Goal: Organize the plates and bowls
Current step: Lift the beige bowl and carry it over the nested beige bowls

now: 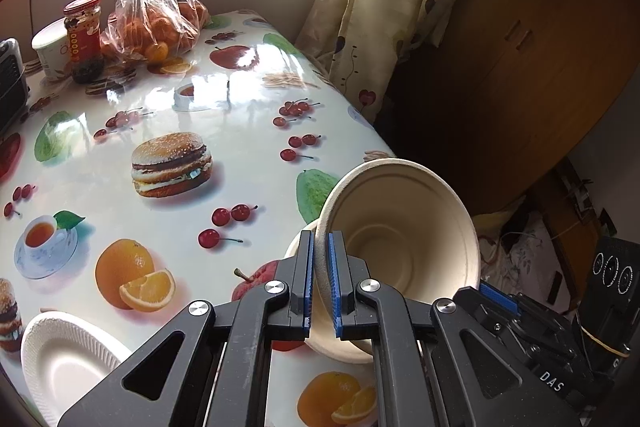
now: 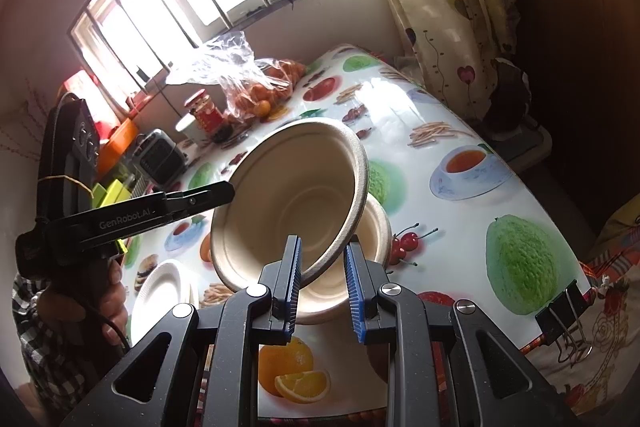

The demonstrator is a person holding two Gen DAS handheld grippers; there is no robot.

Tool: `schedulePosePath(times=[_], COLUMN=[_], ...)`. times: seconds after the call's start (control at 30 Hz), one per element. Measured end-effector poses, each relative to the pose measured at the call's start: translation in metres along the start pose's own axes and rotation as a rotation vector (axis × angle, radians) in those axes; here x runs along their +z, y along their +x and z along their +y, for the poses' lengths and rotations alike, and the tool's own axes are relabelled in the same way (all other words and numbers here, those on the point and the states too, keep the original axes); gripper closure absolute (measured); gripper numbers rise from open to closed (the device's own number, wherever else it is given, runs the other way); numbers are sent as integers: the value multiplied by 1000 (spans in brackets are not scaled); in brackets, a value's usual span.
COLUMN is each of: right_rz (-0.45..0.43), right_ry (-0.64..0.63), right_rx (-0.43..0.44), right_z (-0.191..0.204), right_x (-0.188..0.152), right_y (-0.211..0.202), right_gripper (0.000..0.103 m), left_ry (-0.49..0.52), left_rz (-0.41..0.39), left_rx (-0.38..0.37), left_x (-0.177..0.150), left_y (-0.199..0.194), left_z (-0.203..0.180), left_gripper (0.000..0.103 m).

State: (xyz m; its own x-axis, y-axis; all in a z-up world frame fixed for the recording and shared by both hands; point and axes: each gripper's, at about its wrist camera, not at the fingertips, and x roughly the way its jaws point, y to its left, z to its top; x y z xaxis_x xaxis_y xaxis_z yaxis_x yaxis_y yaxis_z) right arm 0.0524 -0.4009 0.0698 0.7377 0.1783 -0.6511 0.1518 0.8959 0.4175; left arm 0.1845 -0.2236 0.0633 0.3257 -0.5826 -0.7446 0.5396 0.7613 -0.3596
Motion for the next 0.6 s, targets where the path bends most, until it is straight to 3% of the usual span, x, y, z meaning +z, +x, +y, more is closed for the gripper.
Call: schedulePosePath(times=[0.6], right_rz=[37], right_ry=[14], right_rx=[1], right_z=[-3], right_x=[-11], right_y=[11], right_gripper=[82], left_ry=[-18], left_rz=[26], left_rx=[30], left_x=[-18], left_y=[12], left_z=[7], left_gripper=[96])
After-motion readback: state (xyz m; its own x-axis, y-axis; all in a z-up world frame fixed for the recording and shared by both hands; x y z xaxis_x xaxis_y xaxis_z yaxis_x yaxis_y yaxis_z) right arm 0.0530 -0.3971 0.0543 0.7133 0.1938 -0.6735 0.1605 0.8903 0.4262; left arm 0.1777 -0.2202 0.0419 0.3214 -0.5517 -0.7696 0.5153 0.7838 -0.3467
